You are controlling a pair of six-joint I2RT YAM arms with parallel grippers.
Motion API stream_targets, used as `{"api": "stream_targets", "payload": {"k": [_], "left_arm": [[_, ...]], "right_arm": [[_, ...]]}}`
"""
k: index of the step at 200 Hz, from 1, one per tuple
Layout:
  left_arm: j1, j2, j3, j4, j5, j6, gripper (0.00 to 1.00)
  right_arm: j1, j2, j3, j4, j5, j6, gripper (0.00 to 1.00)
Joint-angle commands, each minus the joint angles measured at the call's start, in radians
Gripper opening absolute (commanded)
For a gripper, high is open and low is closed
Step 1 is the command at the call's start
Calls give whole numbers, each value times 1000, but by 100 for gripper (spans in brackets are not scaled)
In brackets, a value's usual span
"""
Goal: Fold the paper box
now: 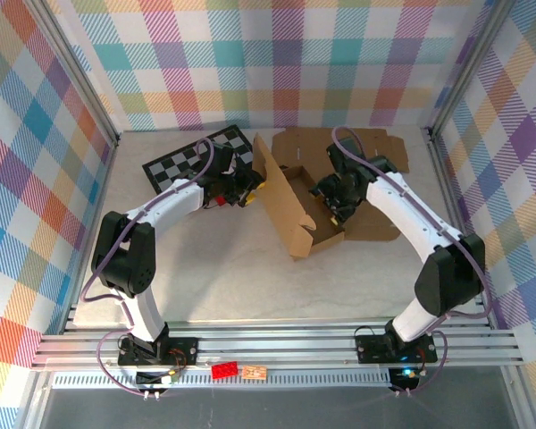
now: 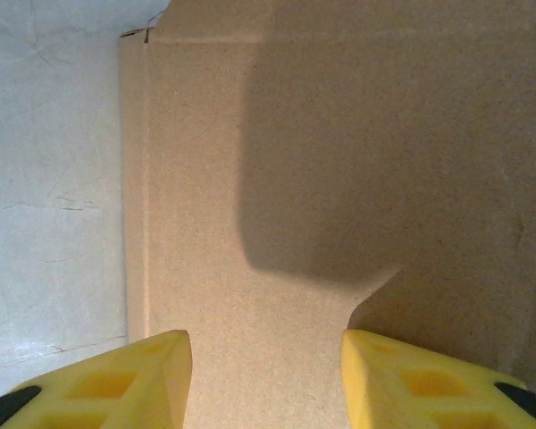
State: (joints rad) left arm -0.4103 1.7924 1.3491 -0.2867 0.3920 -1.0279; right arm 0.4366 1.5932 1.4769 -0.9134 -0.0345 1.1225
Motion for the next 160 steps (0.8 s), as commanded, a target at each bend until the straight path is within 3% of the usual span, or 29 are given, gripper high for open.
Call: {"api": "stream_targets", "payload": {"k": [1, 25, 56, 127, 160], "left_arm": [[-7, -2, 7, -33, 1, 17, 46], [-7, -14, 1, -42, -5, 20, 46], [-7, -13, 1, -49, -4, 24, 46], [-7, -5, 16, -64, -1, 32, 46], [-7, -2, 31, -76, -1, 40, 46]], "right_arm": [[-20, -40, 63, 173, -90, -460, 72], [-18, -6, 186, 165, -321, -758, 76], [-16, 139, 367, 2, -510, -927, 74], [70, 261, 469, -57, -472, -986, 69], [88, 311, 490, -80, -409, -955, 59]]}}
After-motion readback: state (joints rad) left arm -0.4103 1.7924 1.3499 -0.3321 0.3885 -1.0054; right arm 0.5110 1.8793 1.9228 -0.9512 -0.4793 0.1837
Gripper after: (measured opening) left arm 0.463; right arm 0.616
